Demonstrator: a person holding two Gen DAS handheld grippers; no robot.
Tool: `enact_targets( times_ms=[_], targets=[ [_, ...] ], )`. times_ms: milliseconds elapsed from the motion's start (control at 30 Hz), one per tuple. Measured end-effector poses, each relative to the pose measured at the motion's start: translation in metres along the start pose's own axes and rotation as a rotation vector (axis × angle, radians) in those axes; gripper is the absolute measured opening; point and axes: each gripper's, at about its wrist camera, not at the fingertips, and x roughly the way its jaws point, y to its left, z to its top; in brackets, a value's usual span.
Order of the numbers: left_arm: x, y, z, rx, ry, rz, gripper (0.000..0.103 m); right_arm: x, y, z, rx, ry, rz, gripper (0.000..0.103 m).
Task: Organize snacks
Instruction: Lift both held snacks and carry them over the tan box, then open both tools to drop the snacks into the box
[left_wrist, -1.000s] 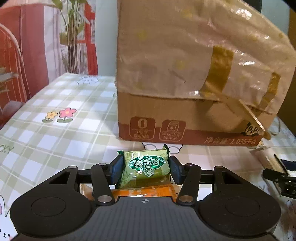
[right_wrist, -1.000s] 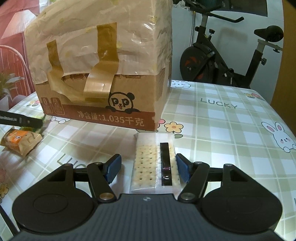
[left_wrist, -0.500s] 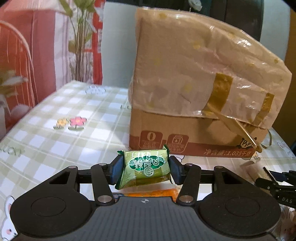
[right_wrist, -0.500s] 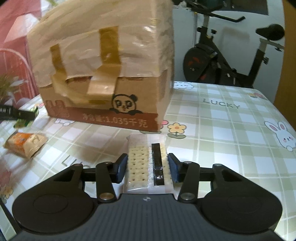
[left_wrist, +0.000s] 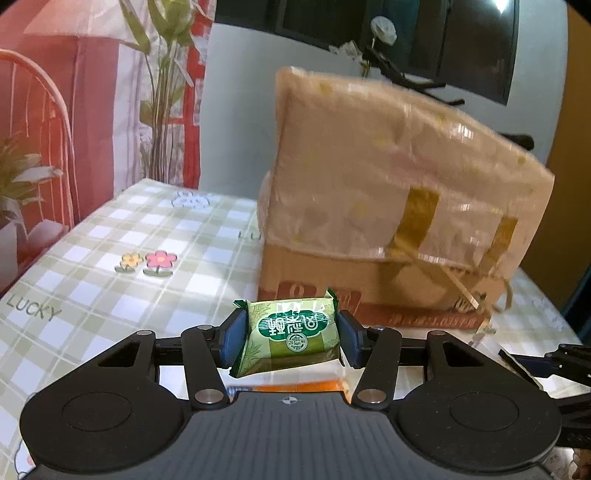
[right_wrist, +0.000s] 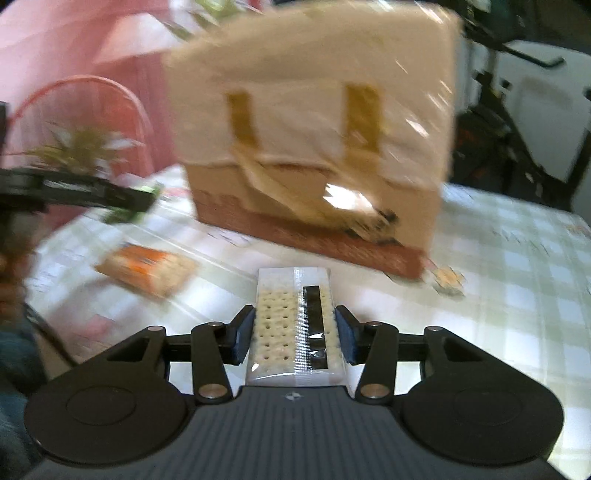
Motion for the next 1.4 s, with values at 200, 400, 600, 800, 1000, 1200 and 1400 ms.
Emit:
enact_targets(
  times_ms=[200,400,600,800,1000,1200,1400],
  targets=[
    [-0.019,-0.005,0.033,0.025,-0.090,-0.037,0.056,-0.029,0.023,0.045,-0.070,-0.135,0.123,0.049],
    [-0.035,-0.020,0.086,0.065,-0.219,-0.084,0.056,-0.051,0.019,0.119,-0.102,-0.292,0.148,0.049],
    [-0.031,-0.043,0.142,0.097,-0.312,-0.119,0.056,-0.029,-0.006,0.192,-0.117,-0.321,0.052,0.049],
    [0.011,-0.069,0.176,0.096,-0.280,-0.115,0.056,0.014,-0.039,0.230,-0.045,-0.279,-0.065,0.048],
    [0.054,-0.081,0.182,0.121,-0.200,-0.057,0.056,0.041,-0.058,0.229,-0.012,-0.203,-0.145,0.049],
    [0.072,-0.080,0.176,0.170,-0.146,-0.041,0.067,0.039,-0.068,0.207,0.012,-0.177,-0.181,0.050],
    [0.051,-0.070,0.172,0.165,-0.175,-0.069,0.072,0.017,-0.069,0.196,0.044,-0.231,-0.193,0.066]
  ],
)
